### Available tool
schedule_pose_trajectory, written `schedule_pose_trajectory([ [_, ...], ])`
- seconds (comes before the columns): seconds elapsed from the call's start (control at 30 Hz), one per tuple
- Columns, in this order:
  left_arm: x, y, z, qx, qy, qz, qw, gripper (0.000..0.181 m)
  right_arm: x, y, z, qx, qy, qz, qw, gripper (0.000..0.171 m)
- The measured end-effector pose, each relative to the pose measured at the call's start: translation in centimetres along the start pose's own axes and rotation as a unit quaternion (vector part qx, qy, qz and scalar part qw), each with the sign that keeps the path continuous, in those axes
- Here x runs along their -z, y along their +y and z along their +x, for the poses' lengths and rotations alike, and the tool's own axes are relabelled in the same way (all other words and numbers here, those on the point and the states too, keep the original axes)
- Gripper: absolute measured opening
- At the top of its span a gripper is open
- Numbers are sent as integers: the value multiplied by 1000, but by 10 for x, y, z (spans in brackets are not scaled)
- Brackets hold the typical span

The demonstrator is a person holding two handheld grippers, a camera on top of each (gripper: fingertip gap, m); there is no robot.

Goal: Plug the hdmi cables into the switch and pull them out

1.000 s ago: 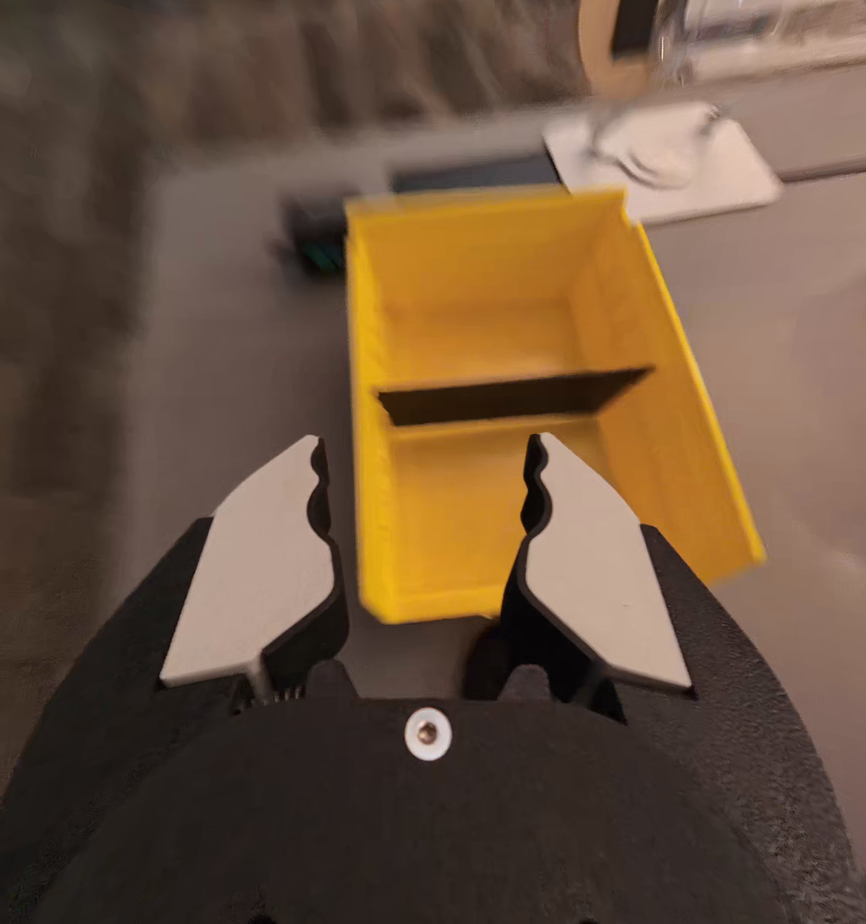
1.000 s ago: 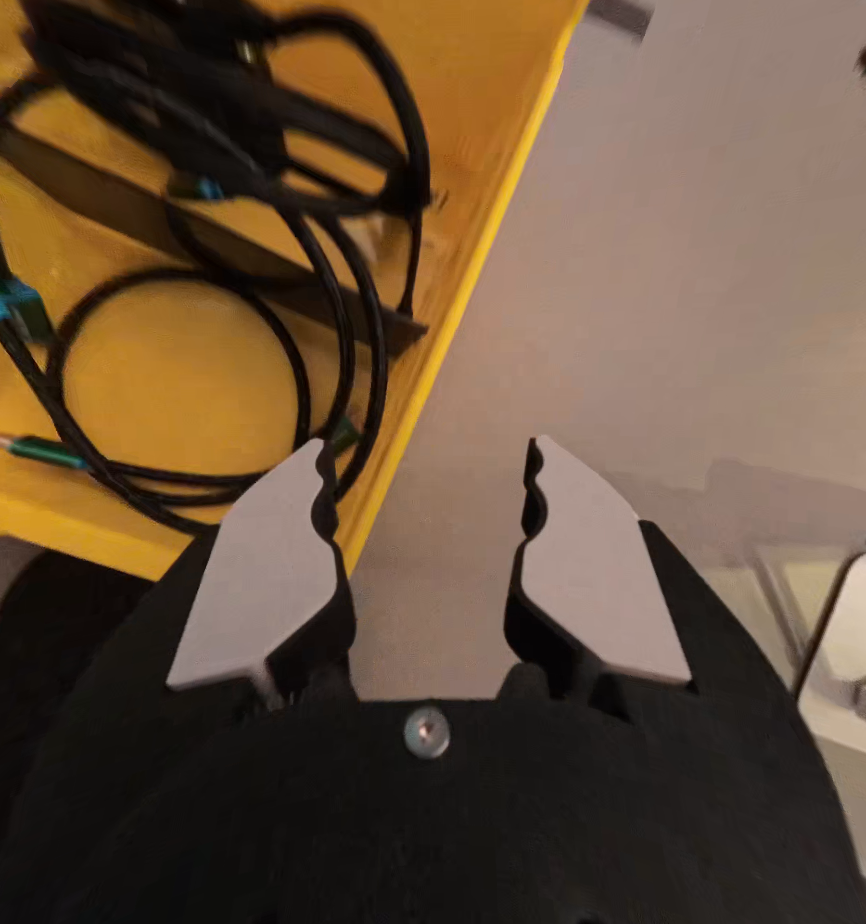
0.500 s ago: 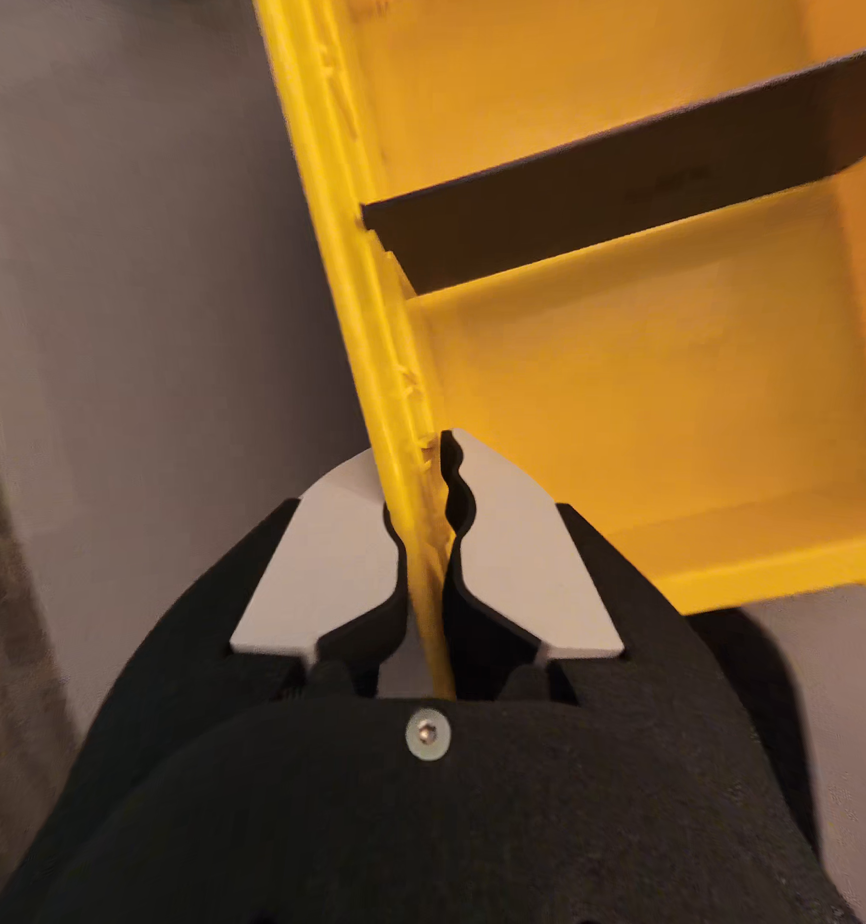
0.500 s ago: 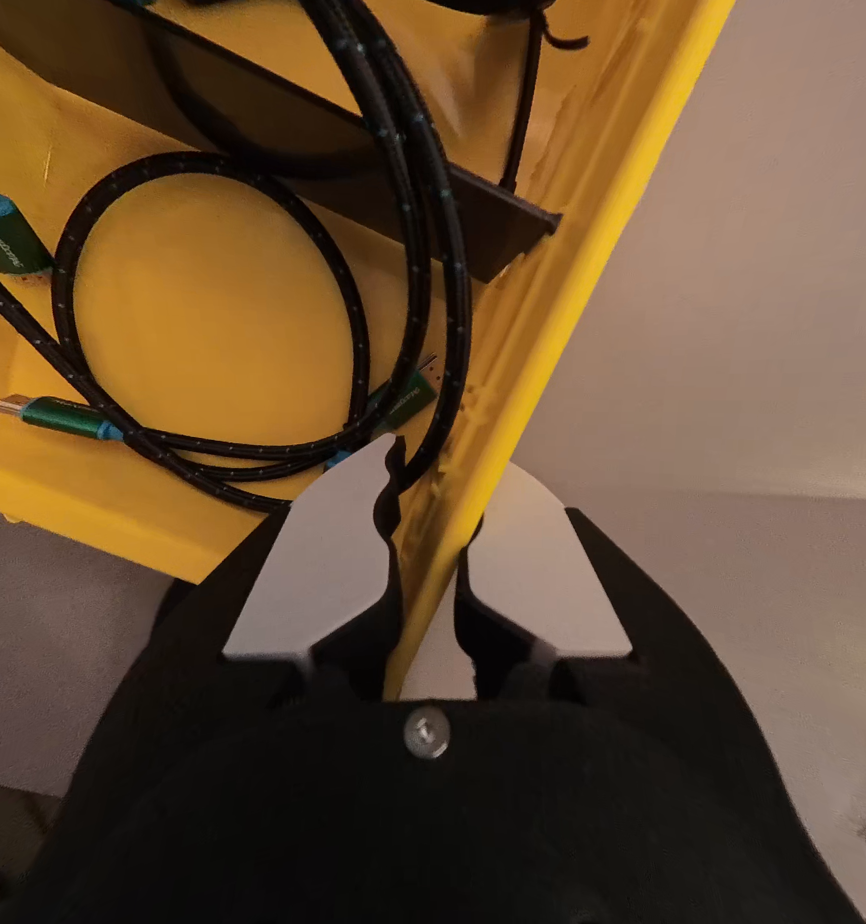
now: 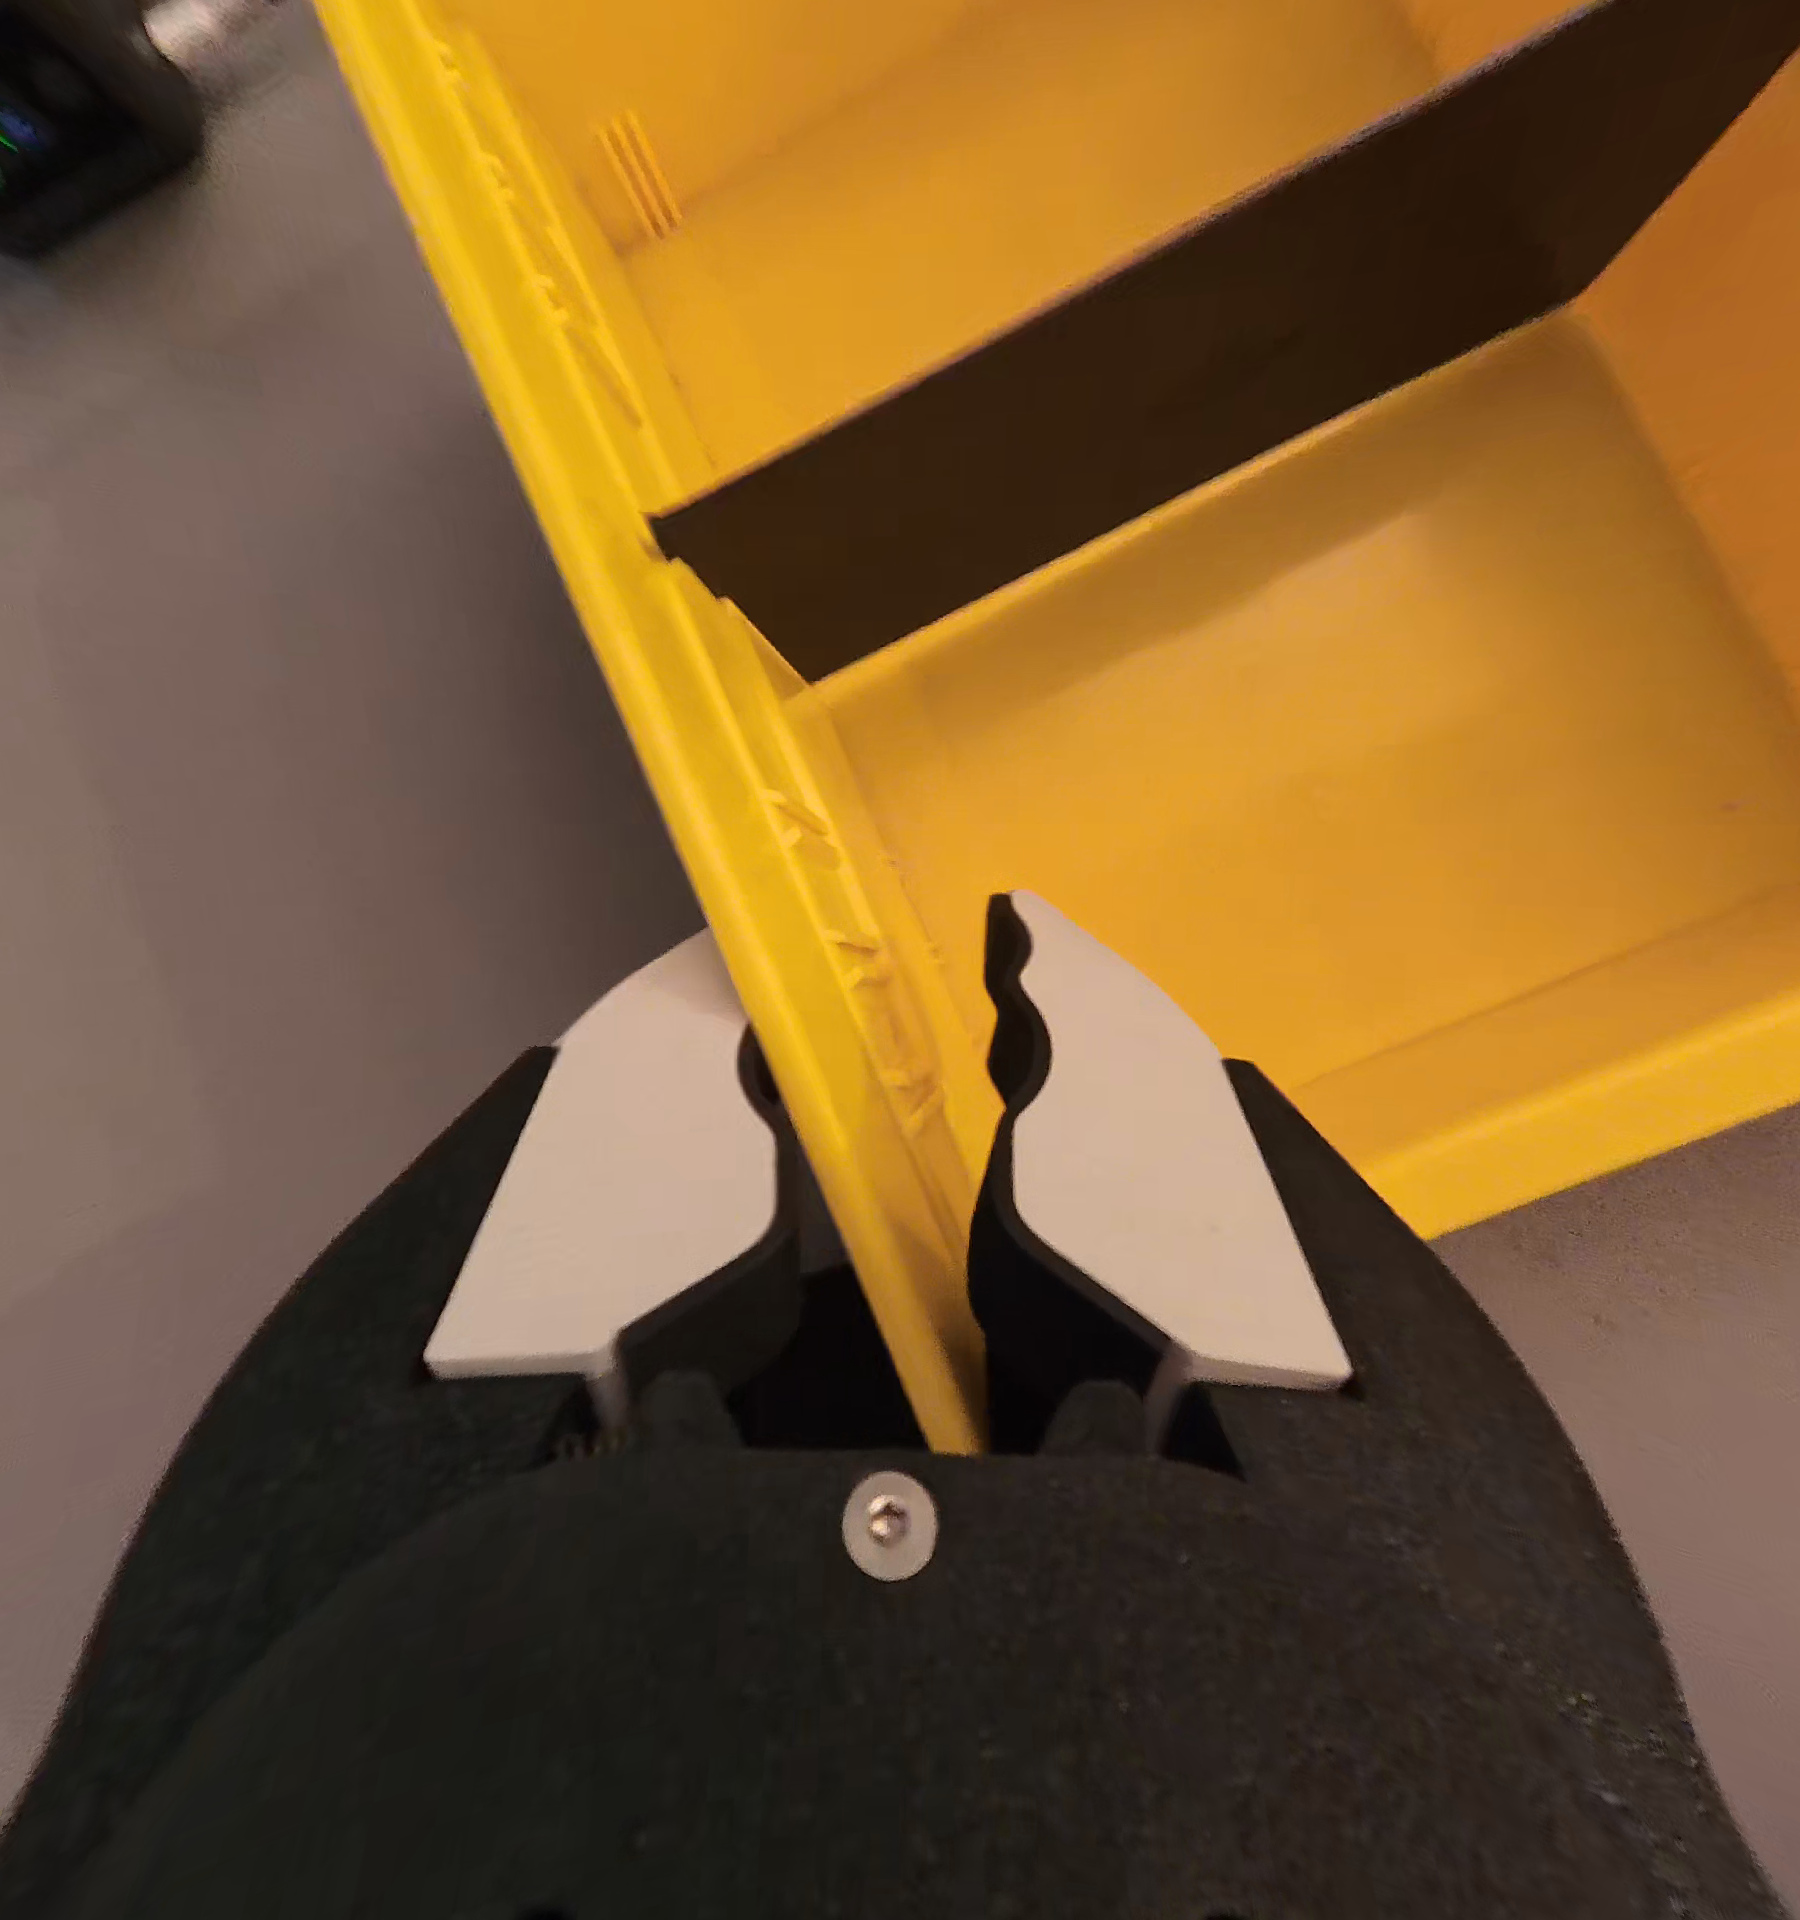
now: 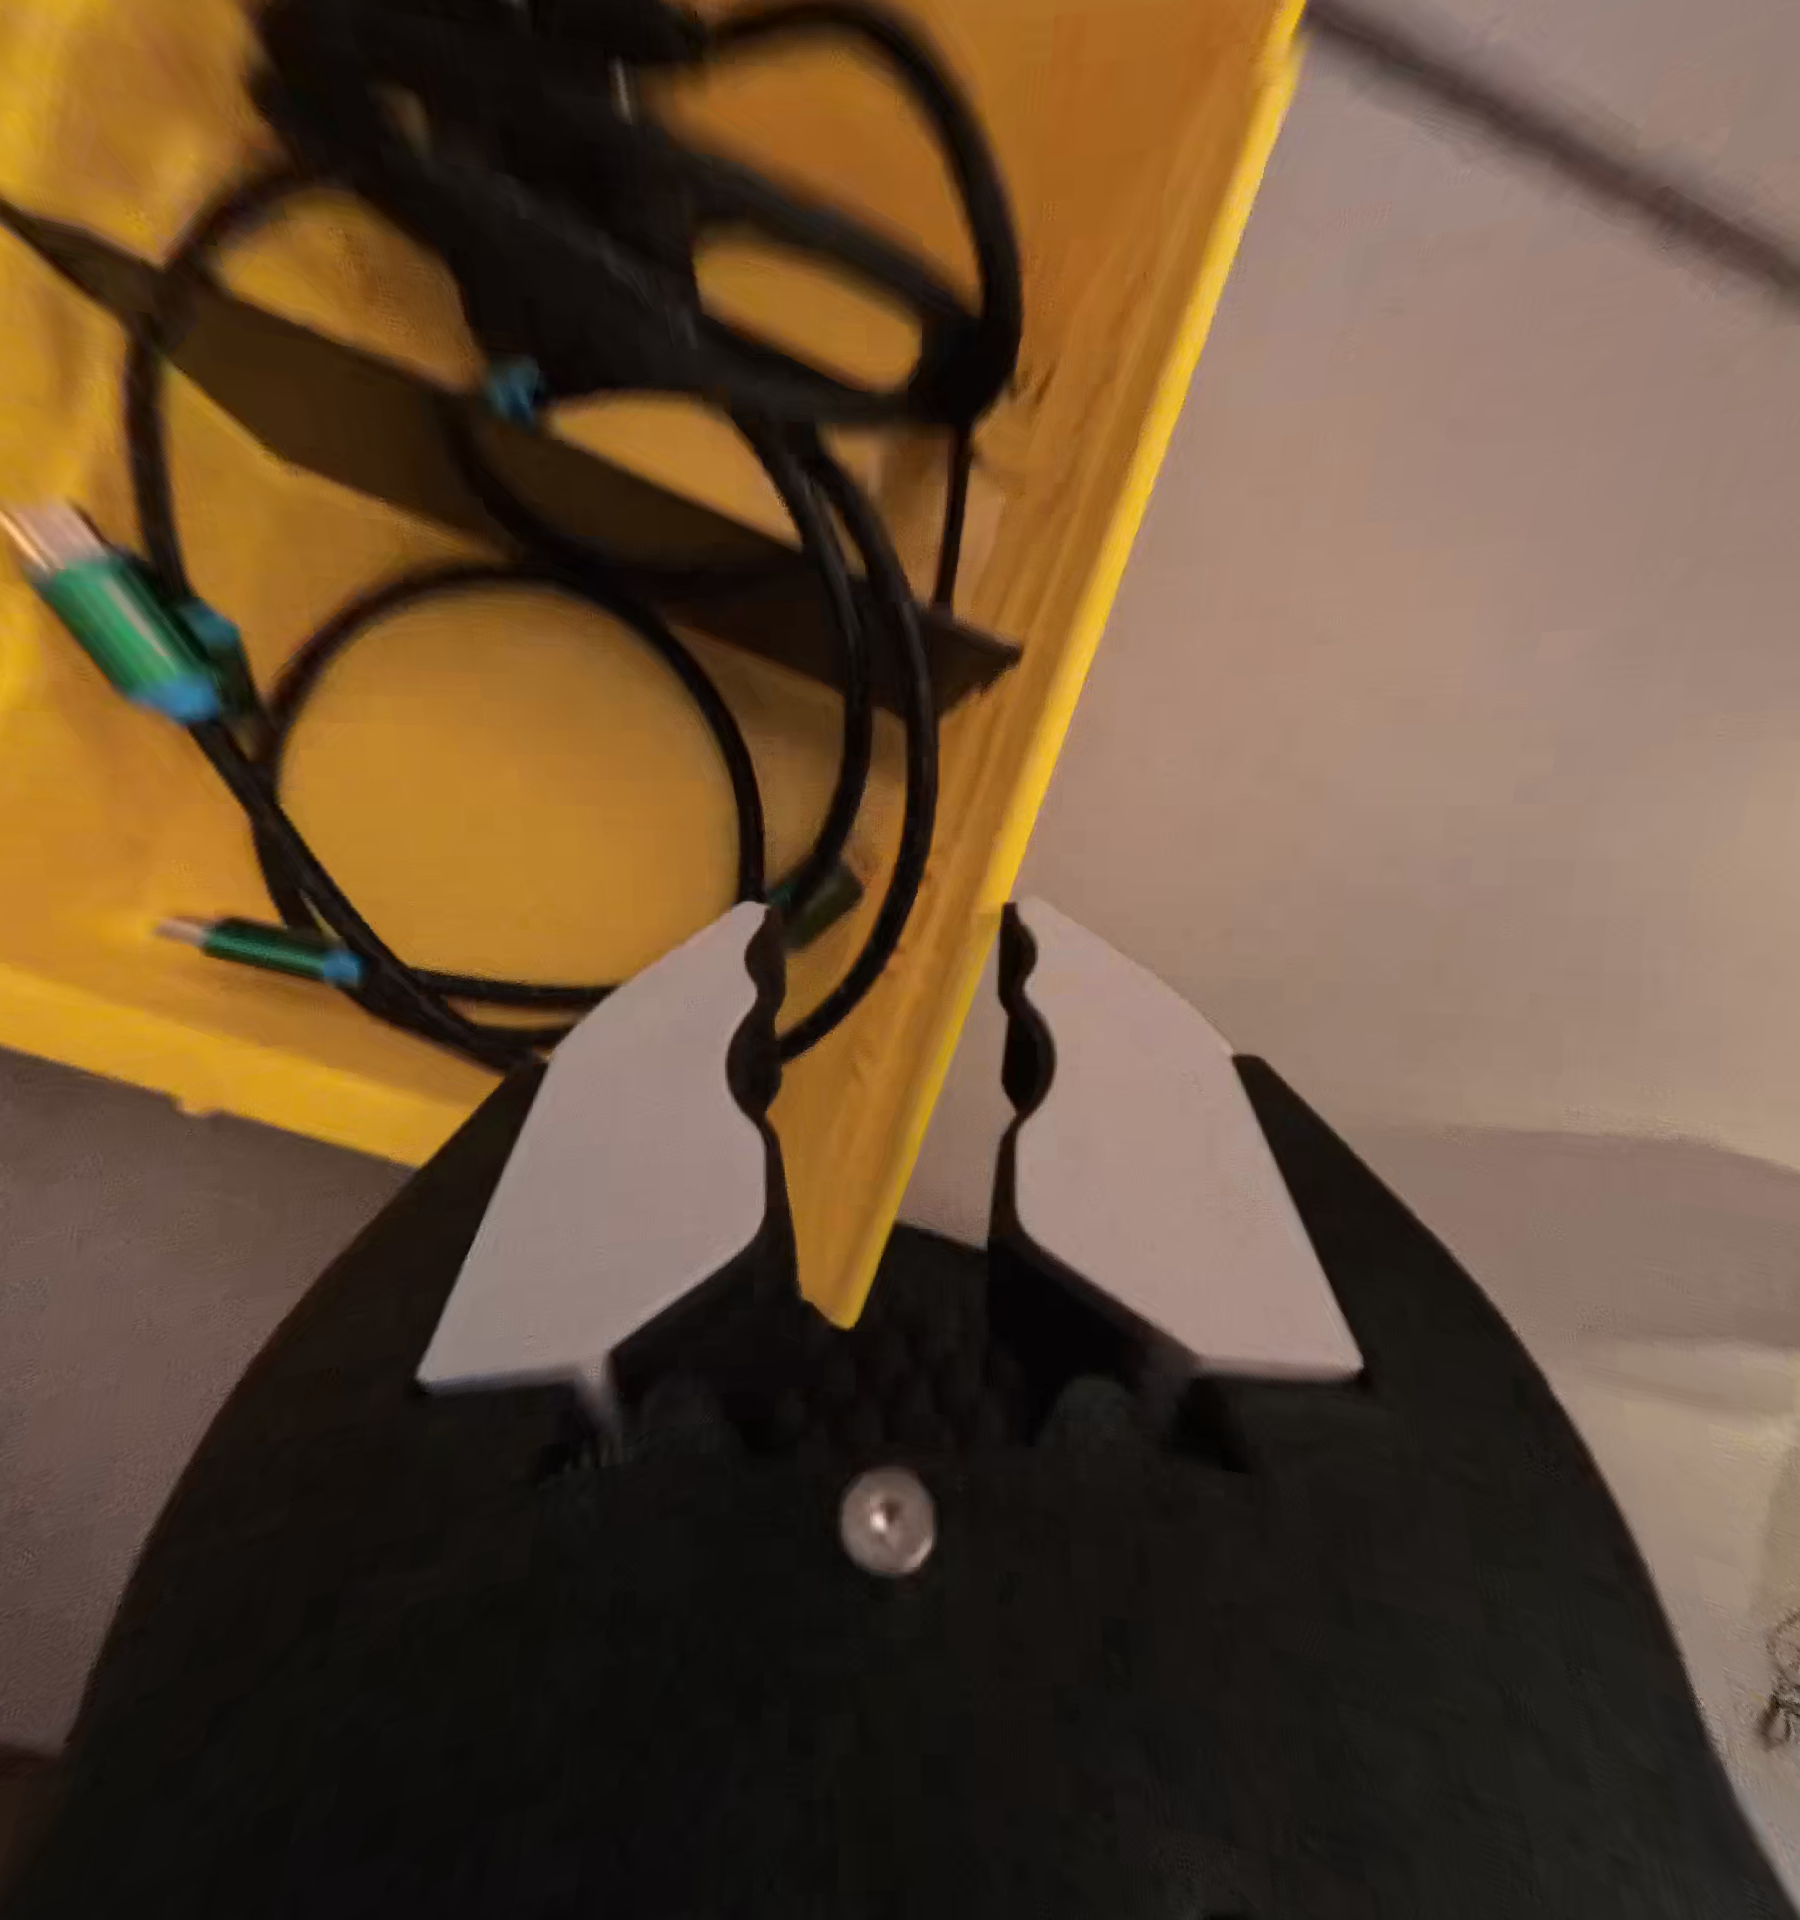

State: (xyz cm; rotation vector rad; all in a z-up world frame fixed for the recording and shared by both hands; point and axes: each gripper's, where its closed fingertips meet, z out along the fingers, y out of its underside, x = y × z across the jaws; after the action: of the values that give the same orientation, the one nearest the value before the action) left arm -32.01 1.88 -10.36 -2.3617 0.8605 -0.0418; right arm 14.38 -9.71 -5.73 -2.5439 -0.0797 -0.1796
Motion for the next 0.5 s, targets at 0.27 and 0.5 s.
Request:
schedule_pose_trajectory([
  [0.27,103,-70,-4,28,-65,271,960,64,27,-118,-239,63,-296,92,949,63],
  [0.5,154,-77,-7,24,-177,335,925,63,-59,-90,-275,22,-241,-101,965,56],
])
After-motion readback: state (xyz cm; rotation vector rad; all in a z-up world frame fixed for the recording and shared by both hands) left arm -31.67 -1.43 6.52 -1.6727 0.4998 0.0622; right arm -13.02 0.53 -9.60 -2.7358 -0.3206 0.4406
